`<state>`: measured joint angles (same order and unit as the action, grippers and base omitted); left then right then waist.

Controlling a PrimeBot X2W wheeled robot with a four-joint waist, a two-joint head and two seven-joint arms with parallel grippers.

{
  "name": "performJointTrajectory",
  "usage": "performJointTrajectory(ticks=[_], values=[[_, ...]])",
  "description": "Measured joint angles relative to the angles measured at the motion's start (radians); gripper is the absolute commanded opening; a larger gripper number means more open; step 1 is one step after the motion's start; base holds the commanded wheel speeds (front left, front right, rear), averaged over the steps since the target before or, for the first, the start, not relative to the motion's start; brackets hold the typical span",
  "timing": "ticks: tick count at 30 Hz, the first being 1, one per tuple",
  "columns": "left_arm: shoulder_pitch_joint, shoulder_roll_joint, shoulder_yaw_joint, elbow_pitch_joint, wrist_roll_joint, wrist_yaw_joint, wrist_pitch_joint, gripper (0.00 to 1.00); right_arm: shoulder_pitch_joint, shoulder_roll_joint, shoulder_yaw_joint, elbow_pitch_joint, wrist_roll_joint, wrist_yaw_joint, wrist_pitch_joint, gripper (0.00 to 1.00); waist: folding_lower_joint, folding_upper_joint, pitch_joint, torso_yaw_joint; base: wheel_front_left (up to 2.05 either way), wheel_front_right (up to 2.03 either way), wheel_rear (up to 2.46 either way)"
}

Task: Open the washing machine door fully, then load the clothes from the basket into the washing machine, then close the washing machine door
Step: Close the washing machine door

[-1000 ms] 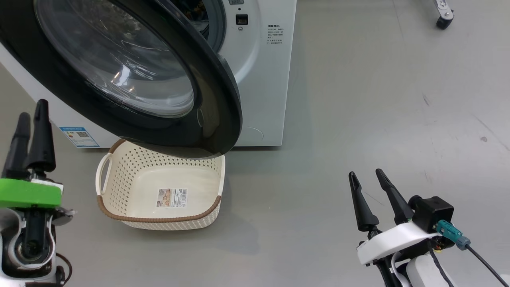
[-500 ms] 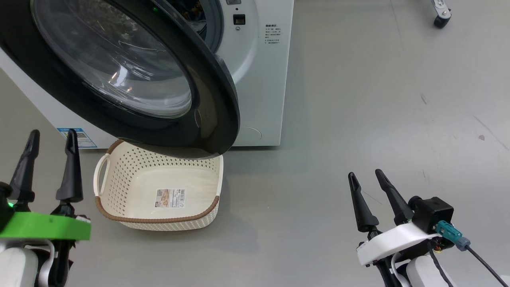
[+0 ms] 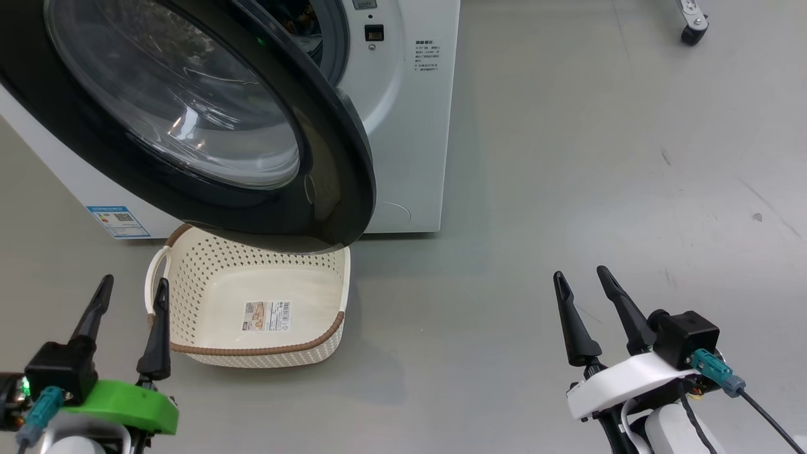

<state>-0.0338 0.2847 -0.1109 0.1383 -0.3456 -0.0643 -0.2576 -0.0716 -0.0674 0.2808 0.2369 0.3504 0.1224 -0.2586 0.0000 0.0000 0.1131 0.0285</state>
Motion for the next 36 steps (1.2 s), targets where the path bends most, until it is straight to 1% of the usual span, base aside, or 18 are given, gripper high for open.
performJointTrajectory(ticks=[6,14,19,24,33,36], values=[[0.02,-0.054,0.018,0.013,0.019,0.042,0.001,1.0,0.0,-0.001,0.0,-0.003,-0.015,0.0,0.0,1.0,0.0,0.0,-0.004,-0.006,0.0,0.0,0.0],[0.047,-0.081,0.023,0.015,0.046,0.043,0.001,1.0,0.0,0.0,-0.008,-0.016,-0.028,0.0,0.0,1.0,0.0,0.0,-0.011,-0.016,0.0,0.0,0.0],[0.047,-0.089,0.042,0.013,0.052,0.043,0.001,1.0,0.001,0.0,-0.011,-0.017,-0.03,0.0,0.0,1.0,0.0,0.0,-0.012,-0.02,0.0,0.0,0.0],[0.048,-0.11,0.054,0.012,0.064,0.043,0.001,1.0,0.009,0.001,-0.024,-0.017,-0.037,0.0,0.0,1.0,0.0,0.0,-0.014,-0.024,0.0,0.0,0.0],[0.049,-0.118,0.082,0.013,0.073,0.043,0.001,1.0,0.02,0.003,-0.04,-0.016,-0.046,0.0,0.0,1.0,0.0,0.0001,-0.014,-0.026,0.0,0.0,0.0],[0.049,-0.131,0.091,0.013,0.074,0.043,0.001,1.0,0.02,0.004,-0.043,-0.016,-0.046,0.0,0.0,1.0,0.0,0.0,-0.014,-0.027,0.0,0.0,0.0]])
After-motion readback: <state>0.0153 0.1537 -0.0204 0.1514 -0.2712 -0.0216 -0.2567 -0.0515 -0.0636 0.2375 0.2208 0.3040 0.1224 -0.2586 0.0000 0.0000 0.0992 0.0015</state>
